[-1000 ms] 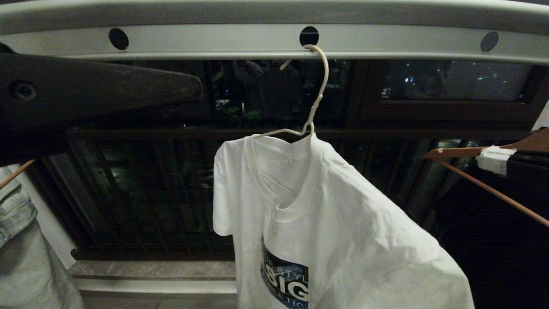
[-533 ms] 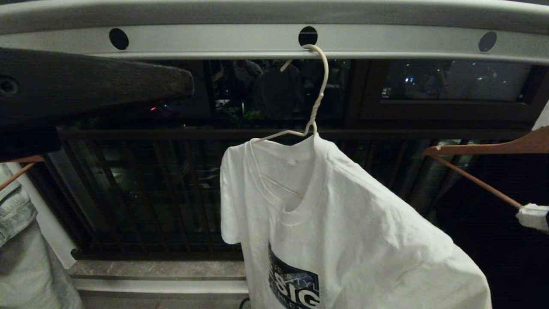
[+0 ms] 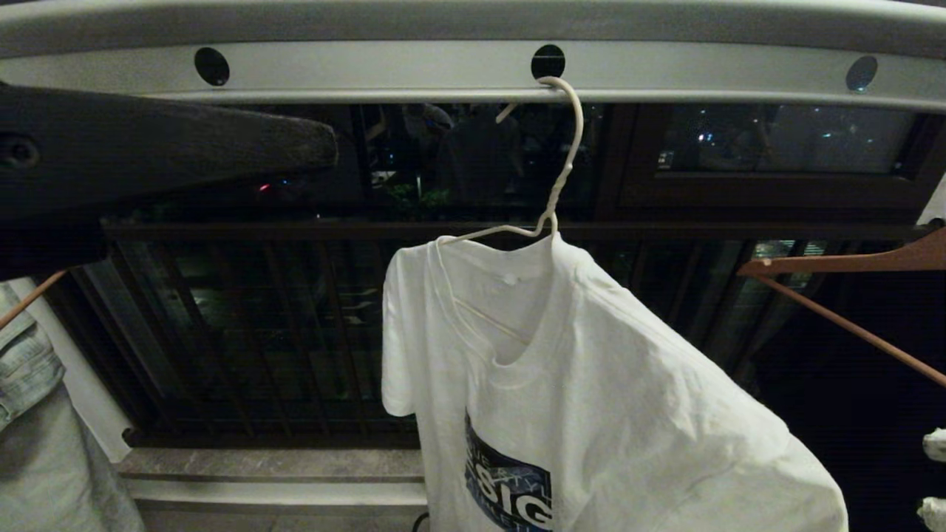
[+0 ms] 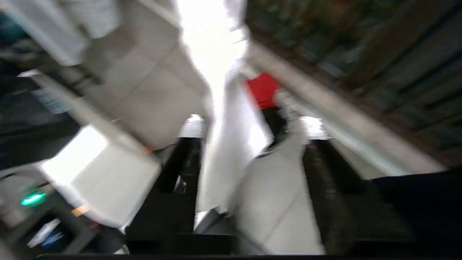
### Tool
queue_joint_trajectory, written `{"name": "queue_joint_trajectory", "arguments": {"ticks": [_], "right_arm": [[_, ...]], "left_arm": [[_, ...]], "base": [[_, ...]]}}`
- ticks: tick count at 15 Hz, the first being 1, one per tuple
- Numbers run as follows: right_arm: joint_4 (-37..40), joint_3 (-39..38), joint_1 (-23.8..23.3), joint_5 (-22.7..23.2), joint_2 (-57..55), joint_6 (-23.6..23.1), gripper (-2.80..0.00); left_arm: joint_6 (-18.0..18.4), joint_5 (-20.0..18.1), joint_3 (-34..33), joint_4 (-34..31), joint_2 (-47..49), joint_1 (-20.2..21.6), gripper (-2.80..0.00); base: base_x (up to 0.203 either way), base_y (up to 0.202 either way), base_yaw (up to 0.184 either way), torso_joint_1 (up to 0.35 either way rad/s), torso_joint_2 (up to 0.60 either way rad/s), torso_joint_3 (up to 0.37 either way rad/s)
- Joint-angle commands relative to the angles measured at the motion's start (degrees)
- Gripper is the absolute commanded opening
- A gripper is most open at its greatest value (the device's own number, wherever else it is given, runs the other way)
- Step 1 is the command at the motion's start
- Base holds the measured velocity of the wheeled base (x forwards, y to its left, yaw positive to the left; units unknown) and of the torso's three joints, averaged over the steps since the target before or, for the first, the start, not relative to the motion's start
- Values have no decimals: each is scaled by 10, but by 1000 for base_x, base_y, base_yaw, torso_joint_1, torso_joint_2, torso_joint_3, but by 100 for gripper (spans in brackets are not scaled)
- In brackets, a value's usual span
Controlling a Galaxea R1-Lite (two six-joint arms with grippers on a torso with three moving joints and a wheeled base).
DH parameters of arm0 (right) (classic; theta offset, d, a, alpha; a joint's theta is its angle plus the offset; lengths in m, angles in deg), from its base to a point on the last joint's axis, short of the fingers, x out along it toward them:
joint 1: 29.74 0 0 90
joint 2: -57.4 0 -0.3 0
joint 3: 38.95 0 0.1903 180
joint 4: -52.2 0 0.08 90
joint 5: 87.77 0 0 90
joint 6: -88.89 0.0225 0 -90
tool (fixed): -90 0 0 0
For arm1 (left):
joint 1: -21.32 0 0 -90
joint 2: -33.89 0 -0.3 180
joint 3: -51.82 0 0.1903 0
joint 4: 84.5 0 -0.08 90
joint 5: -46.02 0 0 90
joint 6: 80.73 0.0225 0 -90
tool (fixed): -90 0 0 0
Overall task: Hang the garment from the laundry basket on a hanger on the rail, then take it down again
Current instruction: Take the clothes off the clothes rack
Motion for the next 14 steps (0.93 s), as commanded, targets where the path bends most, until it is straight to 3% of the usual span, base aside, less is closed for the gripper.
{"name": "queue_joint_trajectory", "arguments": {"ticks": [1, 3, 6, 12, 13, 14], "right_arm": [[2, -10, 0, 43, 7, 15, 0], [-8, -43, 0, 76, 2, 20, 0], [-63, -95, -1, 74, -14, 15, 0], [-160, -182, -1, 2, -38, 3, 0], [-161, -184, -1, 2, -37, 3, -280], [-163, -183, -1, 3, -38, 3, -280]], "left_arm": [[-1, -1, 1, 0, 1, 0, -280], [-2, 0, 1, 0, 0, 0, -280], [-1, 1, 1, 0, -2, 0, -280], [-2, 2, 1, 1, -13, 0, -280], [-2, 2, 1, 1, -12, 0, -280], [-2, 2, 1, 1, -13, 0, -280]], "base": [[0, 0, 0, 0, 0, 0], [0, 0, 0, 0, 0, 0], [0, 0, 0, 0, 0, 0], [0, 0, 0, 0, 0, 0], [0, 0, 0, 0, 0, 0], [0, 0, 0, 0, 0, 0]]}}
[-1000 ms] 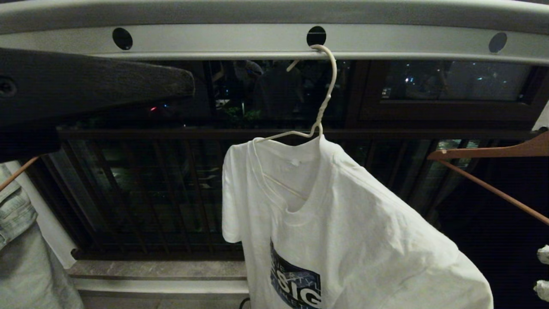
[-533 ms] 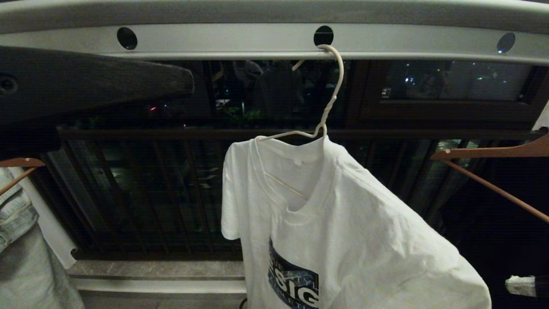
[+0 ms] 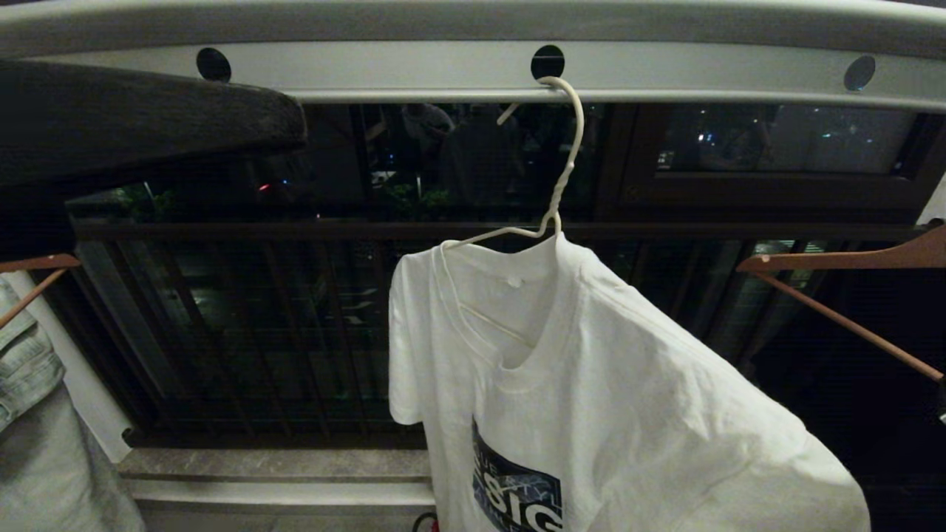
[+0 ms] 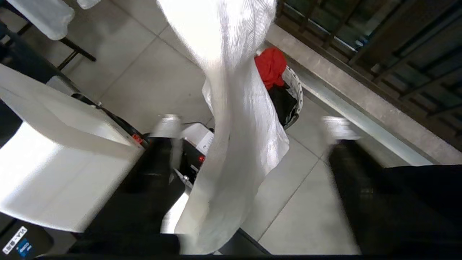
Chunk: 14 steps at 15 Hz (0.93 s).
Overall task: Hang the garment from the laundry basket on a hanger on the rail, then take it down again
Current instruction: Take the clothes off the clothes rack
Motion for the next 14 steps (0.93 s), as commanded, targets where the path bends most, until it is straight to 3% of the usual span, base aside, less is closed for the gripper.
{"name": "queue_joint_trajectory", "arguments": {"ticks": [1, 8, 14], "right_arm": [[-1, -2, 0, 0, -3, 1, -280], [-3, -5, 0, 4, -2, 3, -280], [-2, -57, 0, 3, -8, 26, -280]], "left_arm": [[-1, -1, 0, 0, -2, 0, -280], [-1, 0, -1, 2, -3, 0, -280], [-1, 0, -1, 2, -3, 0, -280]], "base": [[0, 0, 0, 0, 0, 0], [0, 0, 0, 0, 0, 0], [0, 0, 0, 0, 0, 0]]}}
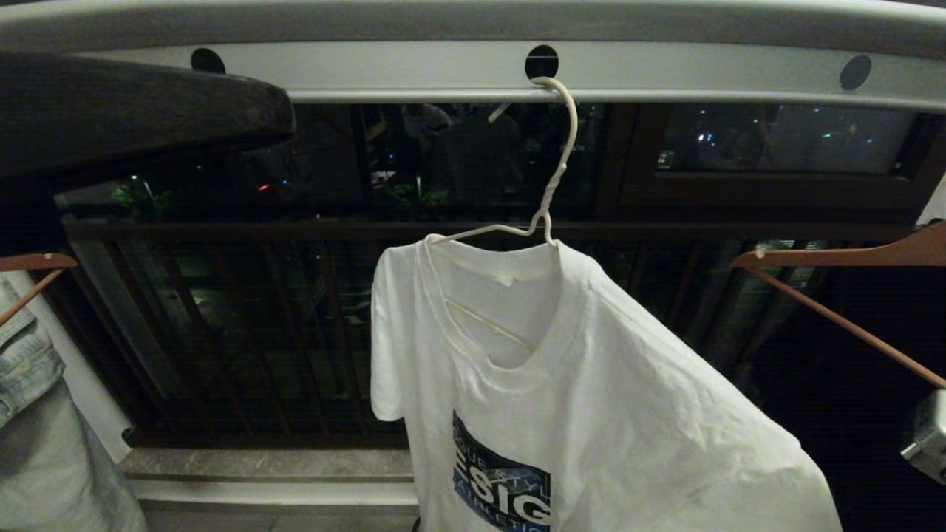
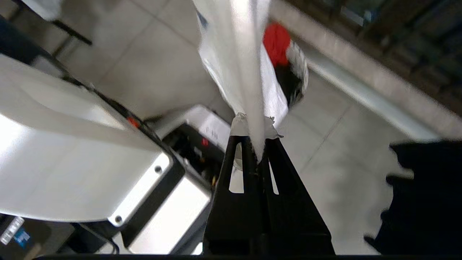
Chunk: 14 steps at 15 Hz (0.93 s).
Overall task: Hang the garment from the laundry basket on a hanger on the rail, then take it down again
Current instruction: Take the clothes off the clothes rack
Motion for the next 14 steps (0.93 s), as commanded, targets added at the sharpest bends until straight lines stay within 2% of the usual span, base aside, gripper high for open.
{"name": "queue_joint_trajectory", "arguments": {"ticks": [1, 14], "right_arm": [[2, -20, 0, -1, -9, 2, -280], [3, -88, 0, -19, -43, 10, -280]], "left_arm": [[-1, -1, 0, 0, 0, 0, -280], [-1, -2, 1, -1, -2, 0, -280]], "base": [[0, 0, 0, 0, 0, 0], [0, 0, 0, 0, 0, 0]]}}
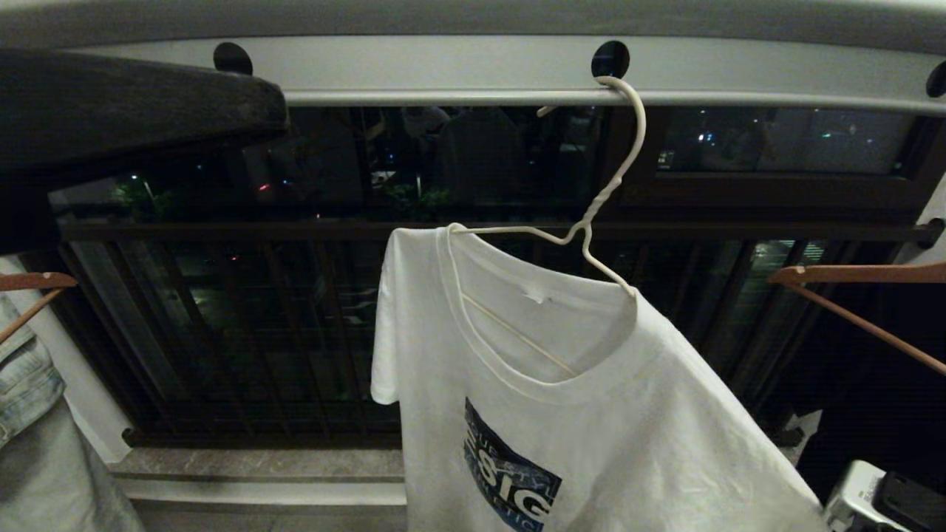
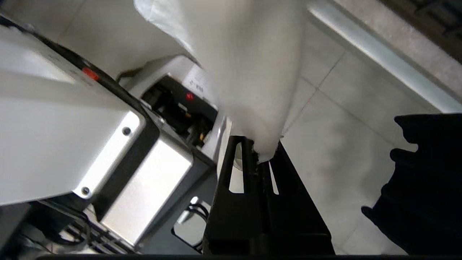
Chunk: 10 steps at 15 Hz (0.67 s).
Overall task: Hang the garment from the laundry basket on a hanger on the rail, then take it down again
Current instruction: Take the clothes off the clothes rack
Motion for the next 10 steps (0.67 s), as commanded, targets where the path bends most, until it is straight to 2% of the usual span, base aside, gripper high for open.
{"name": "queue_joint_trajectory", "arguments": {"ticks": [1, 10], "right_arm": [[2, -13, 0, -1, -3, 0, -280], [1, -43, 0, -3, -22, -6, -280]], "left_arm": [[-1, -1, 0, 0, 1, 0, -280], [-1, -1, 1, -1, -5, 0, -280]], "base": [[0, 0, 0, 0, 0, 0], [0, 0, 0, 0, 0, 0]]}}
